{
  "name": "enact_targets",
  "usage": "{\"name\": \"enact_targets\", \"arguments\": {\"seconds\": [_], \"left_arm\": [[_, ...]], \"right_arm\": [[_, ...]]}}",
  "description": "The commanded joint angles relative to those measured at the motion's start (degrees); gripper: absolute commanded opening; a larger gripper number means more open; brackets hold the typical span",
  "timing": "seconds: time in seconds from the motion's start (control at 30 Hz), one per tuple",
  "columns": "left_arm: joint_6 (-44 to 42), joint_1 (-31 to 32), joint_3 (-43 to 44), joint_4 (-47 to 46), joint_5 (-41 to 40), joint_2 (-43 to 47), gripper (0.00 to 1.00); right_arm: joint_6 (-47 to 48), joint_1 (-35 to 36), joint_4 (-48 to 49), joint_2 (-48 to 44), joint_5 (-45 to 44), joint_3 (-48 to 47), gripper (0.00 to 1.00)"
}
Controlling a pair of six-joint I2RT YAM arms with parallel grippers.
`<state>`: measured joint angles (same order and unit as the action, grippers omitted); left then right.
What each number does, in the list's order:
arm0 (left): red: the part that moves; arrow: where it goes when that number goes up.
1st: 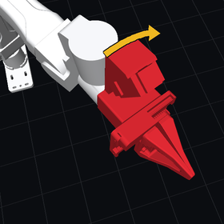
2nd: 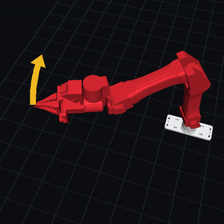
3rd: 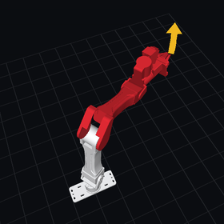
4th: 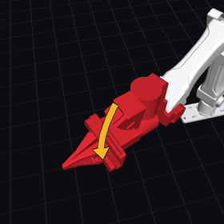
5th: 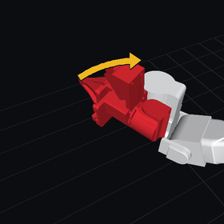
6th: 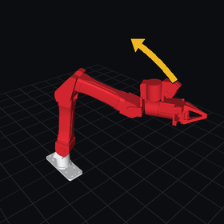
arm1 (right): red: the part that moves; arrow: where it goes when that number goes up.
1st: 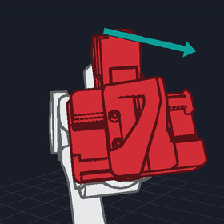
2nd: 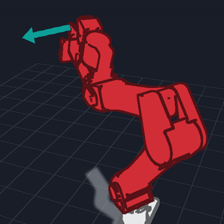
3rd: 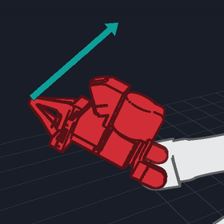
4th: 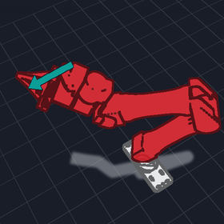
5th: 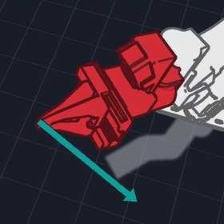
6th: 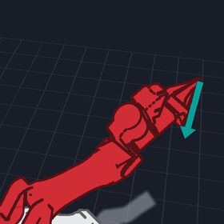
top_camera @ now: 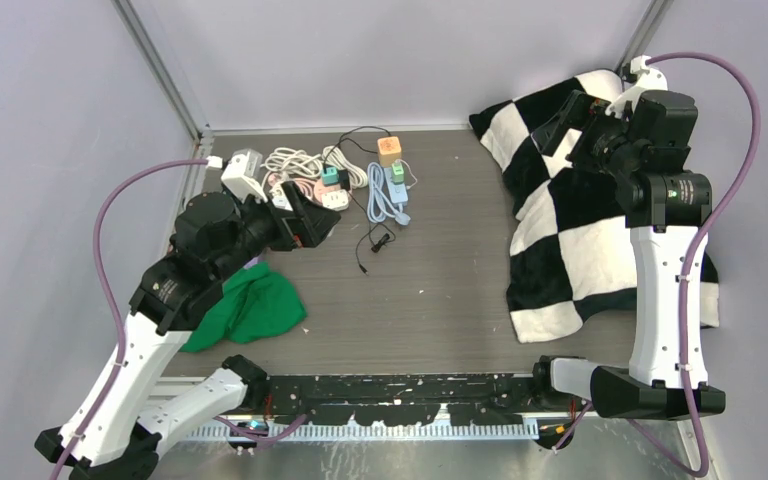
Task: Pull the plug off the socket
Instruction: Pick up the socket from the corner of the board.
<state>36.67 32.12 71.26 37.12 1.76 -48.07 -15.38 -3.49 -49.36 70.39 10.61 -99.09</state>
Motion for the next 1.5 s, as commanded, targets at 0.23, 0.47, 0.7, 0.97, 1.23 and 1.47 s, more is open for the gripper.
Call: {"name": "enact_targets", "arguments": {"seconds": [0.23, 0.47, 0.7, 0.97, 1.23, 1.47], "left_arm": [[-0.06, -0.21, -1.76, -1.49, -0.96, 2.34, 1.00], [0.07, -0.21, -2.80, -1.95, -0.34, 1.57, 1.00], [-2.45, 2.46, 3.56, 8.05, -0.77, -10.51, 0.97], [-3.27, 1.73, -6.95, -0.92, -8.67, -9.71, 1.00], [10.75, -21.96, -16.36, -14.61, 10.53, -8.63, 1.00], [13.72, -24.82, -9.88, -9.16, 1.26, -19.38, 0.98]], "right_arm": [[-0.61, -0.39, 4.71, -0.30, 9.42, 2.87, 1.00], [20.66, -0.24, -3.08, 0.42, 34.68, 4.90, 1.00], [32.13, 5.43, -9.05, 0.99, 42.29, 10.78, 1.00], [38.34, 7.66, -11.17, 4.16, 35.35, 12.26, 1.00], [36.88, 7.62, -9.67, 6.82, 33.57, 12.02, 1.00], [31.91, 7.38, -6.16, 7.40, 33.42, 15.57, 0.99]]}}
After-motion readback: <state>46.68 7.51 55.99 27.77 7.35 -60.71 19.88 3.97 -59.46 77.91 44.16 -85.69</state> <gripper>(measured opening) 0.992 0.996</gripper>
